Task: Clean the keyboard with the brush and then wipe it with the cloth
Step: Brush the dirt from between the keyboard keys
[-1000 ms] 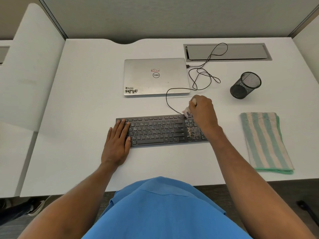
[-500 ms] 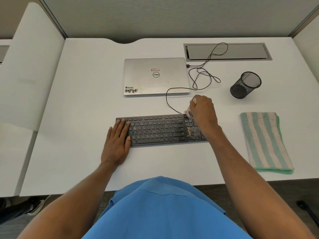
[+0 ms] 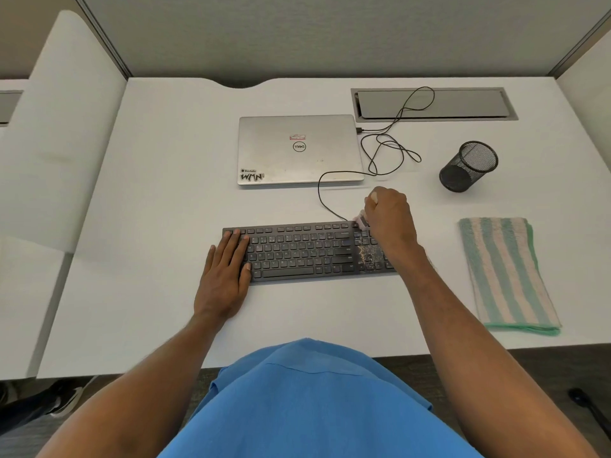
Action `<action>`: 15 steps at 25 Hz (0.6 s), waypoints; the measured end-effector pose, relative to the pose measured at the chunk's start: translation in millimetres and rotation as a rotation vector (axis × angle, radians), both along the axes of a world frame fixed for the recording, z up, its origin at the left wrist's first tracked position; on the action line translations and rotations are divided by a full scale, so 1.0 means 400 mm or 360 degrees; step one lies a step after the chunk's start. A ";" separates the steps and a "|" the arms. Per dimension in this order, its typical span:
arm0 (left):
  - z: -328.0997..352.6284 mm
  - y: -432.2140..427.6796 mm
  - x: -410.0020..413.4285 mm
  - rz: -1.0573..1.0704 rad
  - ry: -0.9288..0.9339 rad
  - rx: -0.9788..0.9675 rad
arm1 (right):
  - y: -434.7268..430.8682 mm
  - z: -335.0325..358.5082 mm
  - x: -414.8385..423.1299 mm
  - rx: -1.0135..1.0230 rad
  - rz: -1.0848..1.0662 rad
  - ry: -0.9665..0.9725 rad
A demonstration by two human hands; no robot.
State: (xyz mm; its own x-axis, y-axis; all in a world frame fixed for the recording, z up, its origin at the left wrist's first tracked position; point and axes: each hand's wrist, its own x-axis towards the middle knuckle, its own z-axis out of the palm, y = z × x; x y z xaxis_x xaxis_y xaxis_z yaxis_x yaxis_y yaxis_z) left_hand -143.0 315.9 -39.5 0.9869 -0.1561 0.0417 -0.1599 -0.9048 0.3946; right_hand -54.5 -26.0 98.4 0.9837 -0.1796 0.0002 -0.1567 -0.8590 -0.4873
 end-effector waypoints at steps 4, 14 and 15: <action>0.000 -0.002 -0.003 0.0009 -0.0004 -0.0004 | -0.020 0.009 0.017 0.0012 -0.0074 0.0051; -0.001 -0.002 -0.001 -0.0004 -0.0007 -0.0002 | -0.028 0.008 0.004 0.0062 -0.0091 0.0041; -0.001 0.000 -0.003 -0.0002 -0.0009 -0.0001 | -0.032 0.011 0.007 0.0048 -0.0102 0.0075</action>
